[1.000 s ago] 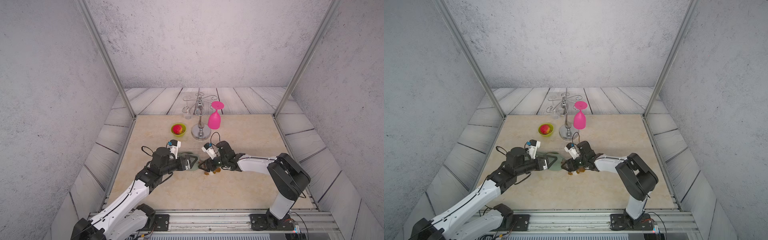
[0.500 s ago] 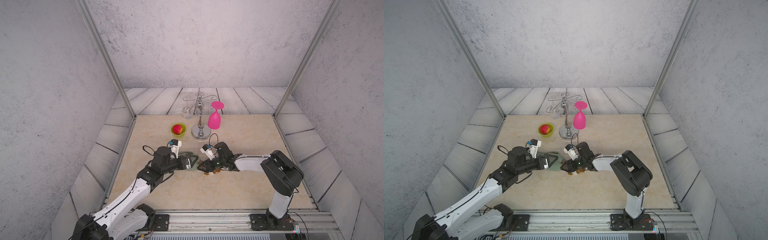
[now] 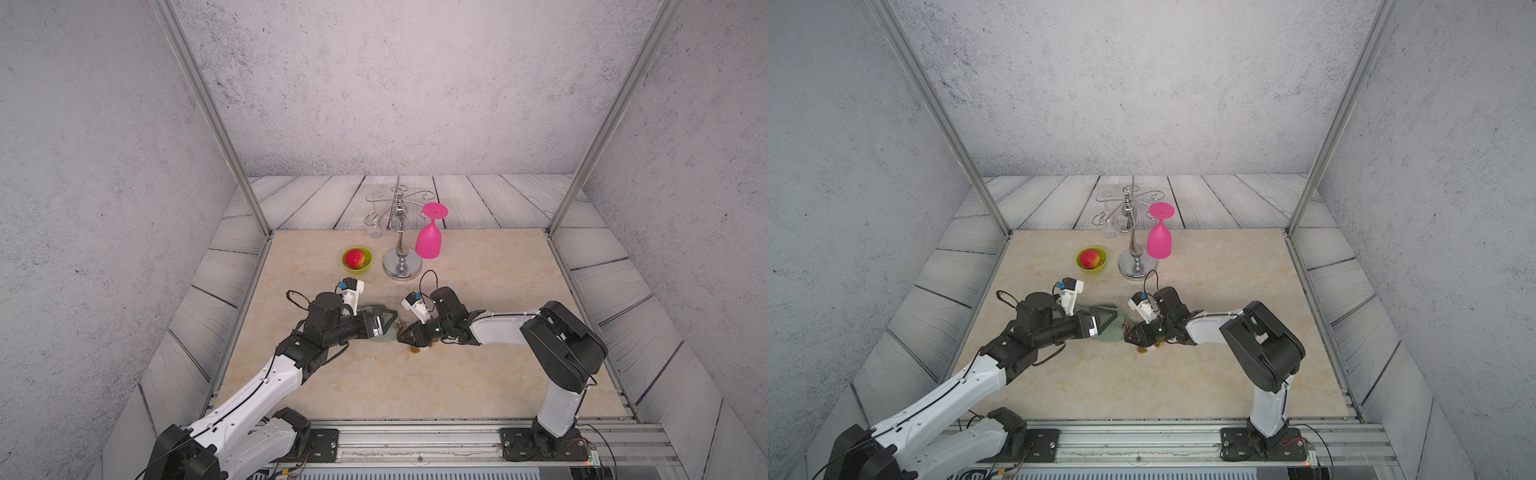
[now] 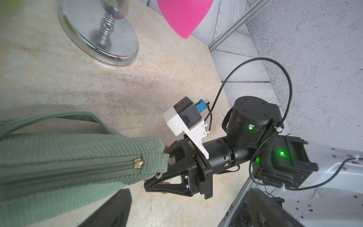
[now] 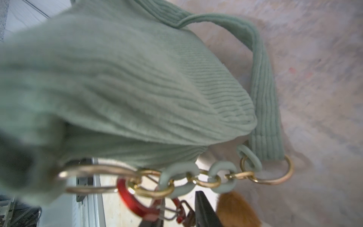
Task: Remove the decoration from the bag
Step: Remove the decoration item from the bag.
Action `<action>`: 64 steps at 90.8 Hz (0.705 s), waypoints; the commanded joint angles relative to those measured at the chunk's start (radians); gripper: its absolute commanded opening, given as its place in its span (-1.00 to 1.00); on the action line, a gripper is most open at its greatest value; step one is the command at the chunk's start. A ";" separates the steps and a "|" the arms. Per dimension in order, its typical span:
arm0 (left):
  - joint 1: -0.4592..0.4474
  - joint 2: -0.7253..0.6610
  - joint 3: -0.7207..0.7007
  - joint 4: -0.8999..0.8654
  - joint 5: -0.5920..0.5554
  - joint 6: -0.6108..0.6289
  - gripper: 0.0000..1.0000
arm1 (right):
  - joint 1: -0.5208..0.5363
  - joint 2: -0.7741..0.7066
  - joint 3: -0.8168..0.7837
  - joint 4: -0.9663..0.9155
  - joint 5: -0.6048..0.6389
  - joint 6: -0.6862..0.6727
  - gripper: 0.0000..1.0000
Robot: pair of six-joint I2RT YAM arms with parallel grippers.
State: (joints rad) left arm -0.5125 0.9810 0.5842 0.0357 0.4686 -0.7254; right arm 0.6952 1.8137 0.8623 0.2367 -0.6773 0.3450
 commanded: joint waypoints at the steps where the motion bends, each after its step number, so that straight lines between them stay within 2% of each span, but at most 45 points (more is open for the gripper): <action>1: 0.002 -0.001 -0.013 0.023 0.022 0.007 0.97 | -0.004 -0.040 -0.020 -0.013 -0.030 -0.008 -0.50; 17: 0.002 -0.001 -0.014 0.009 0.039 0.022 0.97 | -0.004 -0.064 -0.023 -0.042 -0.048 -0.020 -0.74; 47: 0.002 -0.001 -0.017 0.005 0.048 0.023 0.97 | -0.013 -0.093 -0.009 -0.099 -0.075 -0.038 -1.00; 64: 0.002 0.013 -0.024 0.025 0.091 0.009 0.97 | -0.022 -0.122 -0.009 -0.149 -0.116 -0.048 -1.00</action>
State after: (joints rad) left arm -0.5125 0.9844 0.5804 0.0364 0.5159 -0.7193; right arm 0.6823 1.7435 0.8486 0.1368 -0.7372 0.3202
